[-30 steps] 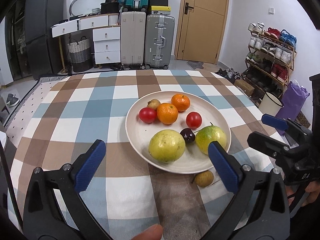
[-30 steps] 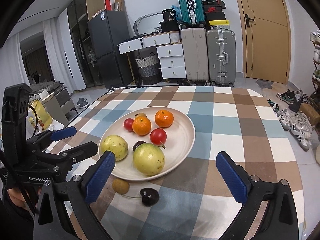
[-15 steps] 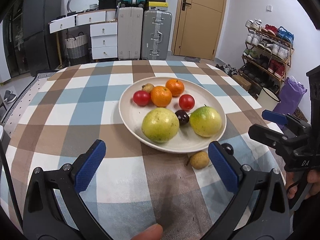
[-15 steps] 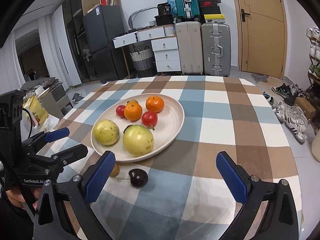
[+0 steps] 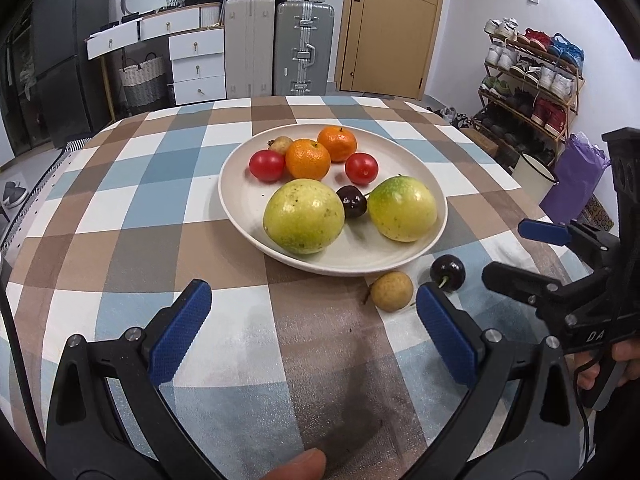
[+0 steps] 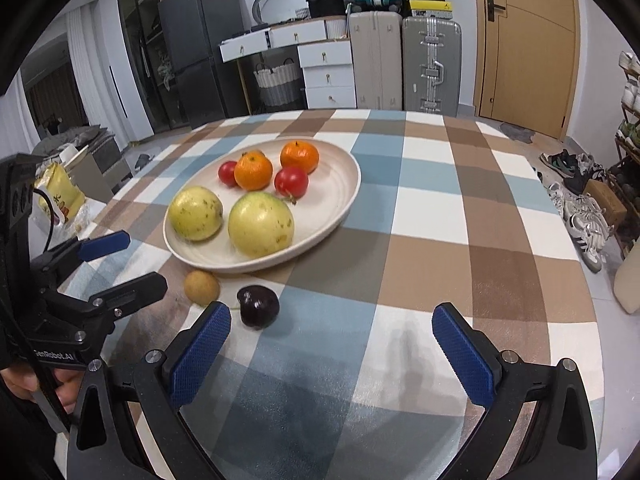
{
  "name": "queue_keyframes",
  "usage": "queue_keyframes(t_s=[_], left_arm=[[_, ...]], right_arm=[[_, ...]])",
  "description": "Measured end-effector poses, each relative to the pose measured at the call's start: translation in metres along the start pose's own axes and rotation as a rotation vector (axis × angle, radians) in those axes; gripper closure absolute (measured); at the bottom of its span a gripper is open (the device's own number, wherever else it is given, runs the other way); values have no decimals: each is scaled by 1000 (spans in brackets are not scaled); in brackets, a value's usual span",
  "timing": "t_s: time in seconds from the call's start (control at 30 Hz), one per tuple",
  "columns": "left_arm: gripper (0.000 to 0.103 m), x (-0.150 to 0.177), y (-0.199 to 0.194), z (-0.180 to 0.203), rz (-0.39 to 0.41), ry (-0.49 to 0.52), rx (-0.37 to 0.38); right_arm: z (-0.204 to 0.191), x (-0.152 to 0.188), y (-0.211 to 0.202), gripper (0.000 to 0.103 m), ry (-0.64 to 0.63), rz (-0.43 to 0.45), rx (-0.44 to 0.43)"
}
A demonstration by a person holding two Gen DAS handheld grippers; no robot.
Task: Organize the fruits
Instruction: 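Withdraw both open grippers from the plate toward the cherry and brown fruit, then reach the right gripper to the dark red cherry and close on it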
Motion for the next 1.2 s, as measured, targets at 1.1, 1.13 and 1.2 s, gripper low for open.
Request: queue_keyframes(t_s=[1.1, 1.13, 1.2], left_arm=[[6, 4, 8, 6, -53, 21, 44], [6, 4, 8, 6, -52, 21, 45], [6, 4, 9, 6, -52, 20, 44]], right_arm=[[-41, -4, 27, 63, -161, -69, -91], [-42, -5, 25, 66, -163, -63, -96], [-44, -5, 23, 71, -168, -53, -109]])
Point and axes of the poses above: each gripper's, at about its wrist camera, not at the fingertips, and y roughly the way its jaws point, z to its right, x to its underside, the point moved 6 cm from there along y, roughly the way its jaws point, and after that the axes turned 12 degrees about -y, right-handed, at the moved point
